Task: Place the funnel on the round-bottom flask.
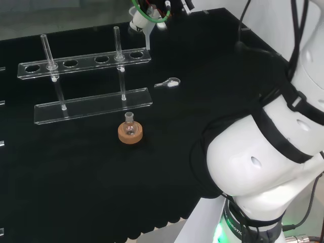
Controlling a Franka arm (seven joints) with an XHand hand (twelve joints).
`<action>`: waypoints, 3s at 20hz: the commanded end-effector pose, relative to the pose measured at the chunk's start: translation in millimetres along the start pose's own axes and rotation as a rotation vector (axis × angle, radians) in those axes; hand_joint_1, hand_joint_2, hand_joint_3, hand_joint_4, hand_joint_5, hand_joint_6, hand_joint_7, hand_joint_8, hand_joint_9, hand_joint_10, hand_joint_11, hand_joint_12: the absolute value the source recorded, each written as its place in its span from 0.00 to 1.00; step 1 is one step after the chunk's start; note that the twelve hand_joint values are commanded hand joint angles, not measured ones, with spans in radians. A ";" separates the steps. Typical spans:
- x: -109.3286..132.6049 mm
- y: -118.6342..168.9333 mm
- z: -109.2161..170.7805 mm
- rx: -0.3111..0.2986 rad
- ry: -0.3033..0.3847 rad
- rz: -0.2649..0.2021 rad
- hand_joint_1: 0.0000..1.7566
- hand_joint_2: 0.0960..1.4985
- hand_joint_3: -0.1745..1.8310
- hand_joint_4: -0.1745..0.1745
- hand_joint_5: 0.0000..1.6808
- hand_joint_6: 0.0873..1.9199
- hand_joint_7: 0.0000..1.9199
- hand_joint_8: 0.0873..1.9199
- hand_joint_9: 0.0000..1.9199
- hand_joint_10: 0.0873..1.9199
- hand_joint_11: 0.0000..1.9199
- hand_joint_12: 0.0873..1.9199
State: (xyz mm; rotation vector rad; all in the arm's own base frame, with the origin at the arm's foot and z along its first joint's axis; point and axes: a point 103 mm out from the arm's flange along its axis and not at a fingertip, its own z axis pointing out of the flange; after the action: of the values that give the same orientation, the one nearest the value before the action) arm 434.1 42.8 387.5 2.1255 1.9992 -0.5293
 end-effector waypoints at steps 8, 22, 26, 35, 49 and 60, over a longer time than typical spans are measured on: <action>27.9 -50.4 22.6 0.020 0.012 0.006 0.45 0.53 0.31 0.39 0.49 0.34 0.51 0.36 0.68 0.17 0.43 0.55; 51.6 -60.6 56.0 -0.004 0.033 -0.036 0.45 0.53 0.32 0.39 0.49 0.34 0.51 0.36 0.67 0.17 0.43 0.55; 92.2 -61.4 73.2 0.014 0.009 -0.038 0.45 0.54 0.32 0.38 0.49 0.34 0.50 0.36 0.66 0.16 0.43 0.55; 112.4 -59.5 89.1 0.003 0.045 -0.059 0.45 0.54 0.32 0.37 0.49 0.34 0.50 0.36 0.66 0.16 0.43 0.55; 131.7 -55.4 114.7 -0.021 0.040 -0.094 0.45 0.54 0.33 0.34 0.49 0.34 0.50 0.37 0.66 0.16 0.43 0.54; 134.8 -49.0 123.4 -0.039 0.023 -0.099 0.45 0.54 0.33 0.33 0.48 0.35 0.50 0.37 0.66 0.16 0.43 0.54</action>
State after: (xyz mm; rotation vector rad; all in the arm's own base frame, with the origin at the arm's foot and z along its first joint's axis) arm 370.3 121.2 233.6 2.0540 2.1208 -0.4672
